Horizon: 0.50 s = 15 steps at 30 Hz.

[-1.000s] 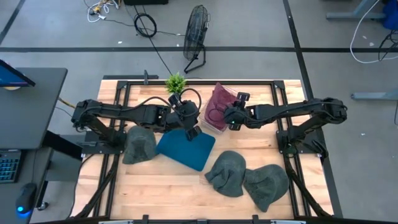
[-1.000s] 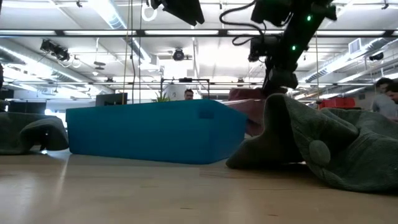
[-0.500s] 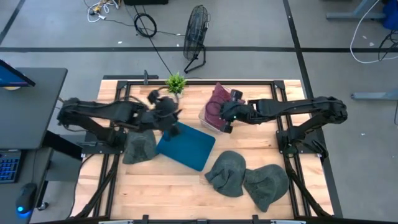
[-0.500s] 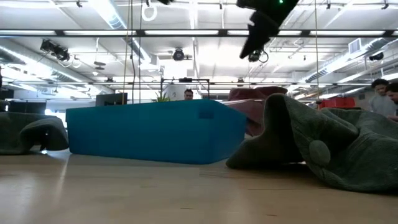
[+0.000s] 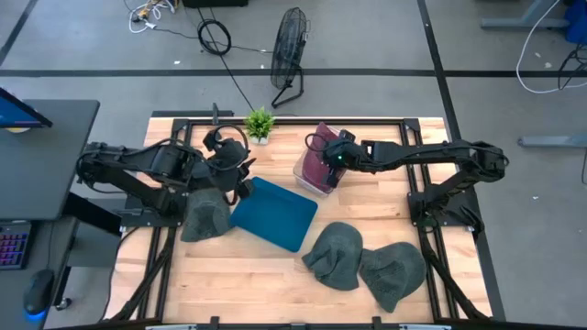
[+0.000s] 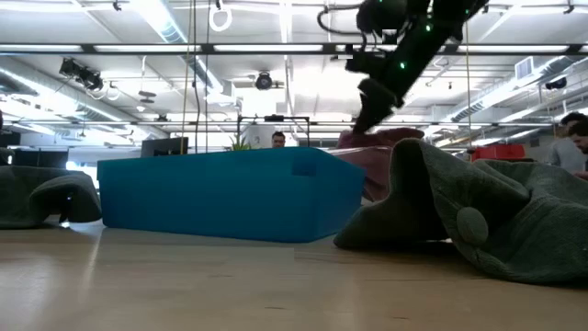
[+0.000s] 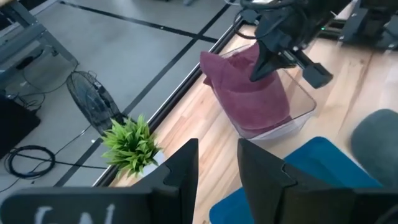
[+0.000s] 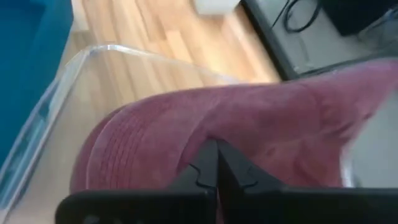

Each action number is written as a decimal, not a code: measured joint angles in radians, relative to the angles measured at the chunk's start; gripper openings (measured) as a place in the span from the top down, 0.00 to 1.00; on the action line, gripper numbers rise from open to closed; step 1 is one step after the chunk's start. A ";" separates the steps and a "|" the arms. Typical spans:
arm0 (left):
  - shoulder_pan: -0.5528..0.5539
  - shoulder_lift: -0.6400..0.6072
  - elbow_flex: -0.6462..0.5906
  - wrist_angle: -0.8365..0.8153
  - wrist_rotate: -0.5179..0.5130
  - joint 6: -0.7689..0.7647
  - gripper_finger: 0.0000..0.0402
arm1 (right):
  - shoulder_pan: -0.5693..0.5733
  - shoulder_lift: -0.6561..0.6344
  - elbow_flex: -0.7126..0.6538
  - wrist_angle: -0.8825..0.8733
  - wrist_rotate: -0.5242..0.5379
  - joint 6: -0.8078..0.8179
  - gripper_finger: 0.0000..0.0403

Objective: Pick & Place hat
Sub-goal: Put the dark red cap into the transparent bin

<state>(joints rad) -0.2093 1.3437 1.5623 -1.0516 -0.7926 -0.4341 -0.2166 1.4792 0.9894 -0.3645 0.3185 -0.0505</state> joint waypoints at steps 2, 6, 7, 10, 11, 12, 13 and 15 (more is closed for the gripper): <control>0.006 0.001 0.000 -0.002 0.000 0.000 0.71 | -0.018 0.029 -0.004 0.018 -0.024 0.010 1.00; 0.012 0.000 0.000 -0.002 0.000 -0.001 0.71 | -0.041 0.090 -0.004 0.019 -0.027 0.013 1.00; 0.012 0.000 0.000 -0.002 0.000 -0.001 0.71 | -0.046 0.103 -0.004 0.018 -0.034 0.013 1.00; 0.012 0.000 0.000 -0.002 0.000 -0.001 0.71 | -0.055 0.147 -0.003 0.023 -0.056 0.021 1.00; 0.012 0.000 0.000 -0.002 0.000 -0.001 0.71 | -0.058 0.162 -0.003 0.024 -0.062 0.024 1.00; 0.012 0.000 0.000 -0.003 0.000 -0.001 0.71 | -0.060 0.175 -0.002 0.024 -0.065 0.025 1.00; 0.012 0.000 0.000 -0.003 0.000 -0.001 0.71 | -0.062 0.186 -0.002 0.022 -0.066 0.025 1.00; 0.012 0.000 0.000 -0.003 0.000 -0.001 0.71 | -0.065 0.204 -0.003 0.014 -0.068 0.029 1.00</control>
<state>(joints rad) -0.1974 1.3437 1.5623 -1.0546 -0.7929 -0.4347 -0.2819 1.6829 0.9868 -0.3506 0.2506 -0.0214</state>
